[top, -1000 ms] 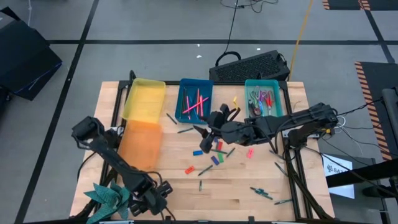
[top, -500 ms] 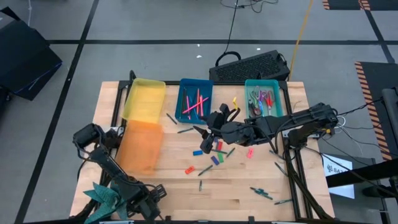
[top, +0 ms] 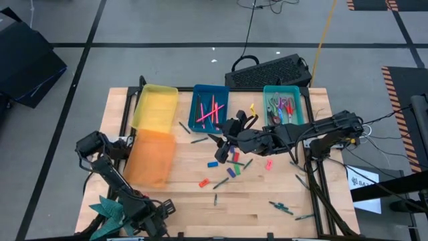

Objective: Sort crayons/erasers/pens/pencils in bins
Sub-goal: Put the pink pencil into the blue bin

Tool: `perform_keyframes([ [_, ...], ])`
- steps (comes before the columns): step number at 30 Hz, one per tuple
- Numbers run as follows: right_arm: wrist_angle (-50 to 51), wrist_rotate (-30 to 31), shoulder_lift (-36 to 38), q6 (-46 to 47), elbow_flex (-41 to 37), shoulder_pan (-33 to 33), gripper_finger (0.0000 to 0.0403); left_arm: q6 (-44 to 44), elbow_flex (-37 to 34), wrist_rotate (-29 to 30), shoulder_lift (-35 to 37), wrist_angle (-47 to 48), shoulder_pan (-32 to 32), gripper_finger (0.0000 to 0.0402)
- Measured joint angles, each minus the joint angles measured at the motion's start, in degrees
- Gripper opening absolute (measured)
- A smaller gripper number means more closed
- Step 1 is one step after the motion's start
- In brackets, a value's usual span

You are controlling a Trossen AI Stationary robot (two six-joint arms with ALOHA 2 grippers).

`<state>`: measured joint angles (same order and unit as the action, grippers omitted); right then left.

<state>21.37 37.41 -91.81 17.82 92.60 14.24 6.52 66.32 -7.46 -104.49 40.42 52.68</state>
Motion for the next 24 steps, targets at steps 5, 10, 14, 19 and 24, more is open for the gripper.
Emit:
perform_keyframes([
  [5, 0.0, 0.0, 0.0, 1.4, 0.0, 0.0, 0.0183, 0.4, 0.0, 2.8, -1.4, -0.9, 1.2, 0.02],
  [10, 0.3, 0.0, 0.0, 1.4, 0.0, 0.0, 0.0183, 0.6, 0.0, 4.3, -3.3, -2.0, 1.0, 0.0198],
  [14, 0.3, 0.0, 0.0, 1.4, 0.0, 0.0, 0.0183, 0.5, 0.3, 4.2, -4.7, -1.8, 0.9, 0.0162],
  [19, 0.3, -0.1, 0.0, 0.9, 0.0, 0.0, 0.0183, 1.0, 0.2, 5.0, -5.0, -2.6, 0.3, 0.0081],
  [24, 0.0, -0.2, 0.0, -0.2, 0.0, 0.3, 0.0183, 1.4, 0.1, 4.4, -5.1, -3.1, -1.5, 0.0013],
])
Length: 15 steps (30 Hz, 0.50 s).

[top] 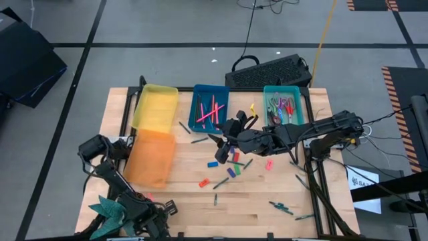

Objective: Sort crayons/erasers/pens/pencils in bins
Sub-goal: Put the pink pencil into the blue bin

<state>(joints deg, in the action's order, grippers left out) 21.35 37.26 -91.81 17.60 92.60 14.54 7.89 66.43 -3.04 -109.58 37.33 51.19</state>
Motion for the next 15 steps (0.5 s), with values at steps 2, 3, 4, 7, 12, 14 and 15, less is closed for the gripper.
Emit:
perform_keyframes([
  [2, -0.5, 0.2, 0.0, -1.4, 0.0, 0.6, 0.0183, 1.3, 0.0, -0.4, 0.0, -0.2, -0.7, 0.0014],
  [3, -0.5, 0.2, 0.1, -2.1, 0.0, 1.0, 0.0183, 2.2, -0.1, -0.4, -0.1, -0.5, -1.0, 0.0017],
  [4, -0.4, 0.2, 0.2, -2.5, 0.0, 1.3, 0.0183, 3.2, -0.1, -0.4, -0.1, -0.6, -1.2, 0.0018],
  [7, 0.5, 0.1, 0.6, -3.0, 0.0, 1.9, 0.0183, 6.2, -0.1, 0.0, -0.1, -1.3, -1.9, 0.0011],
  [12, 5.3, 0.1, 2.0, -3.7, 0.0, 2.4, 0.0183, 11.7, 0.4, 5.1, -0.1, -3.0, -5.1, 0.001],
  [14, 7.9, -0.1, 2.4, -2.7, 0.0, 2.5, 0.0183, 14.3, 1.2, 6.3, -0.1, -3.0, -6.9, 0.0008],
  [15, 9.5, -0.5, 2.6, -1.9, 0.0, 2.5, 0.0183, 15.9, 1.9, 6.4, -0.2, -3.0, -8.0, 0.0005],
])
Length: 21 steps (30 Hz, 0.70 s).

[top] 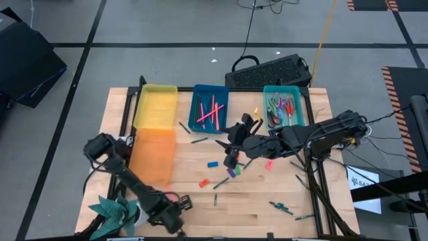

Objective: Sort crayons/erasers/pens/pencils in bins
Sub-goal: Put the pink pencil into the blue bin

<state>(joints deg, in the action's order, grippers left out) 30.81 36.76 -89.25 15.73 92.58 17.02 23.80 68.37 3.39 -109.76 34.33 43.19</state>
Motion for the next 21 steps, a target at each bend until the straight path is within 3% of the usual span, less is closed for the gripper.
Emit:
perform_keyframes([
  [7, 14.4, -4.3, 0.7, 6.9, 0.0, 1.3, 0.0183, 4.6, 6.1, -0.2, -0.1, -6.2, -10.3, 0.0002],
  [14, 22.9, -7.0, 0.7, 12.2, 0.0, 5.3, 0.0183, 6.1, 7.1, -1.3, -0.1, -14.0, -18.9, 0.0004],
  [18, 27.0, -7.1, 0.7, 15.5, 0.0, 8.1, 0.0183, 1.9, 7.1, -1.9, 0.3, -13.1, -21.8, 0.0004],
  [21, 25.5, -8.3, 0.7, 16.2, -1.5, 9.5, 0.0183, -0.6, 7.1, -5.8, 2.8, -10.2, -23.0, 0.0027],
])
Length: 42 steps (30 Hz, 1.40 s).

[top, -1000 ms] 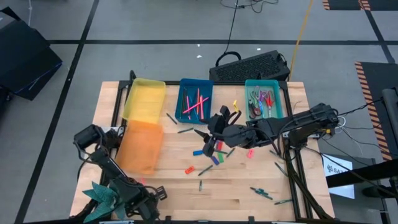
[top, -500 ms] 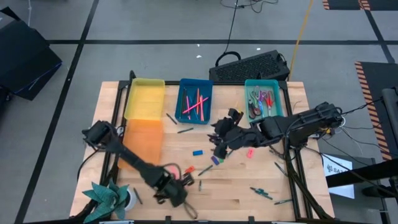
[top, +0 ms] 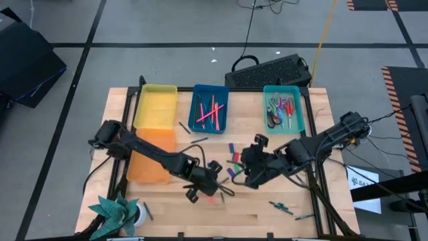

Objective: Sort crayons/erasers/pens/pencils in bins
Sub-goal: Put the pink pencil into the blue bin

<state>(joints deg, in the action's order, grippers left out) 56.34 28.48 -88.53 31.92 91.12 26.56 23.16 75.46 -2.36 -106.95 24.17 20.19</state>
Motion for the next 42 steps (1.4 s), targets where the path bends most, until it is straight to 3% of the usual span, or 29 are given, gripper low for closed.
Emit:
perform_keyframes([
  [6, -8.2, -0.3, -0.1, 0.4, -6.5, 1.0, 0.0183, -8.2, -4.4, -11.9, 4.0, -2.1, 0.6, 0.0111],
  [11, -18.8, -0.6, -0.1, -0.9, -12.0, 1.0, 0.0183, -10.9, -14.1, -10.5, 4.6, -16.4, 2.1, 0.0176],
  [14, -24.6, -0.9, -0.1, -3.0, -14.7, 0.9, 0.0183, -11.3, -19.8, -7.7, 4.7, -28.9, 3.2, 0.0192],
  [20, -34.3, -1.8, 0.0, -4.5, -18.6, 0.9, 0.0183, -11.9, -26.3, -6.1, 2.6, -44.6, 3.2, 0.018],
  [29, -36.8, -1.7, -0.1, -4.0, -20.4, -0.1, 0.0183, -14.0, -26.4, -1.8, -4.3, -47.7, 5.5, 0.0128],
  [32, -37.3, -1.7, -0.1, -4.1, -20.4, -0.4, 0.0183, -16.3, -26.4, 1.1, -5.0, -48.7, 5.2, 0.0123],
  [42, -37.7, -1.7, -0.1, -4.1, -20.4, -0.4, 0.0183, -22.6, -26.4, 2.8, -5.4, -55.8, 5.0, 0.0122],
])
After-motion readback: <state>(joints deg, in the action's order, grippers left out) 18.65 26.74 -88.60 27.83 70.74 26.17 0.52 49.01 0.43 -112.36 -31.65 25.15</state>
